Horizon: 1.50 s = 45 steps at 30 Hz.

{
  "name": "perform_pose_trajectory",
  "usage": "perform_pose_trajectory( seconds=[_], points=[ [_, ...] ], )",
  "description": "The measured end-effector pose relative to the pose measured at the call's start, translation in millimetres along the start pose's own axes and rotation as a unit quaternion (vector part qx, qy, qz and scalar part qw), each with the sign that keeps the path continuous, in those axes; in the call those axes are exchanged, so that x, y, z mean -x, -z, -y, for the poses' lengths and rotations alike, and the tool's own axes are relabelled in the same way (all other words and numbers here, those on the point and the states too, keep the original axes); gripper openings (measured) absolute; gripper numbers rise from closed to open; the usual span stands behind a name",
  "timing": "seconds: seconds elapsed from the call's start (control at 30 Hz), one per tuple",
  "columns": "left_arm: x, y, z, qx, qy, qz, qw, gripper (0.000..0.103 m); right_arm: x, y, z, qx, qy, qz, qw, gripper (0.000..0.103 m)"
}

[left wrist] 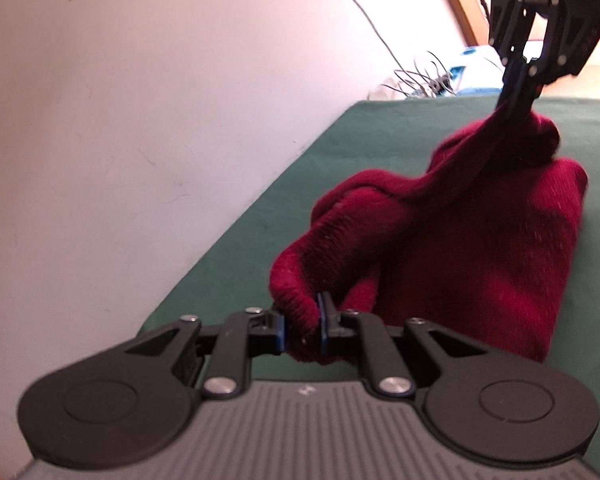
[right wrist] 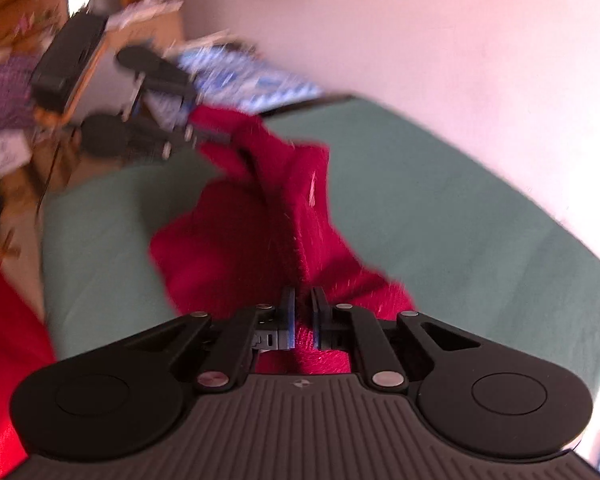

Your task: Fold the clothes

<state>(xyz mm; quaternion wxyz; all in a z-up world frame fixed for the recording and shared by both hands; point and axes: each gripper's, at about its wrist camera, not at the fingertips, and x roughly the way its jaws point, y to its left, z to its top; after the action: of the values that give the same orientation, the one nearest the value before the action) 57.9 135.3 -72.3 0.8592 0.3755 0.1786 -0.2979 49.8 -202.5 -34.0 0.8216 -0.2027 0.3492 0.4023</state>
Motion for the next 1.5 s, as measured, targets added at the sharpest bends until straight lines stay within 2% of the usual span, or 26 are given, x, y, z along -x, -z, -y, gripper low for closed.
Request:
perform_pose_trajectory(
  seconds=[0.13, 0.2, 0.3, 0.4, 0.53, 0.67, 0.77, 0.8, 0.87, 0.9, 0.97, 1.1, 1.2, 1.3, 1.4, 1.43, 1.47, 1.5],
  points=[
    [24, 5, 13, -0.006, 0.007, 0.006, 0.9999, 0.011, -12, 15, -14, 0.025, -0.016, -0.048, 0.998, 0.008],
    [33, 10, 25, -0.024, 0.003, 0.011, 0.9996, 0.012, -23, 23, -23, 0.040, -0.022, -0.073, 0.996, 0.008],
    [40, 18, 40, -0.038, 0.006, 0.008, 0.9992, 0.014, -33, 35, -32, 0.048, -0.026, -0.093, 0.994, 0.008],
    [39, 24, 49, -0.039, 0.006, 0.000, 0.9992, 0.019, -46, 42, -38, 0.042, -0.019, -0.097, 0.994, 0.008],
    [43, 20, 43, -0.047, 0.016, -0.002, 0.9988, 0.031, -58, 48, -38, 0.040, -0.009, -0.103, 0.994, 0.009],
    [63, 17, 31, -0.061, 0.037, -0.022, 0.9972, 0.032, -61, 46, -33, 0.039, -0.007, -0.106, 0.994, 0.009],
    [87, 5, 21, -0.040, 0.049, -0.016, 0.9979, 0.032, -66, 43, -29, 0.037, -0.010, -0.107, 0.994, 0.009],
    [92, -1, 16, -0.019, 0.053, -0.004, 0.9984, 0.034, -67, 42, -27, 0.036, -0.010, -0.107, 0.994, 0.009],
    [99, -14, 4, 0.035, 0.060, 0.026, 0.9972, 0.046, -64, 42, -29, 0.035, -0.012, -0.108, 0.993, 0.009],
    [96, -19, 3, 0.053, 0.061, 0.035, 0.9961, 0.046, -63, 41, -28, 0.034, -0.013, -0.109, 0.993, 0.009],
    [81, -21, 15, 0.053, 0.068, 0.031, 0.9958, 0.039, -55, 42, -25, 0.036, -0.014, -0.109, 0.993, 0.008],
    [48, -16, 53, 0.034, 0.104, 0.011, 0.9939, 0.039, -35, 44, -26, 0.034, -0.016, -0.103, 0.994, 0.008],
    [38, -13, 89, -0.024, 0.108, 0.010, 0.9938, 0.041, -25, 47, -25, 0.029, -0.015, -0.101, 0.994, 0.008],
    [19, -13, 104, -0.014, 0.124, 0.003, 0.9922, 0.041, -29, 54, -23, 0.018, -0.014, -0.108, 0.994, 0.008],
    [-1, -16, 112, 0.002, 0.137, -0.021, 0.9903, 0.025, -39, 62, -30, 0.019, -0.015, -0.115, 0.993, 0.009],
    [-5, -17, 109, 0.016, 0.144, -0.026, 0.9892, 0.014, -41, 62, -32, 0.018, -0.016, -0.114, 0.993, 0.009],
    [-8, -18, 105, 0.030, 0.149, -0.029, 0.9880, 0.007, -44, 63, -33, 0.018, -0.016, -0.113, 0.993, 0.009],
    [-8, -19, 101, 0.039, 0.155, -0.030, 0.9867, 0.006, -44, 63, -34, 0.016, -0.017, -0.111, 0.994, 0.009]
  ],
)
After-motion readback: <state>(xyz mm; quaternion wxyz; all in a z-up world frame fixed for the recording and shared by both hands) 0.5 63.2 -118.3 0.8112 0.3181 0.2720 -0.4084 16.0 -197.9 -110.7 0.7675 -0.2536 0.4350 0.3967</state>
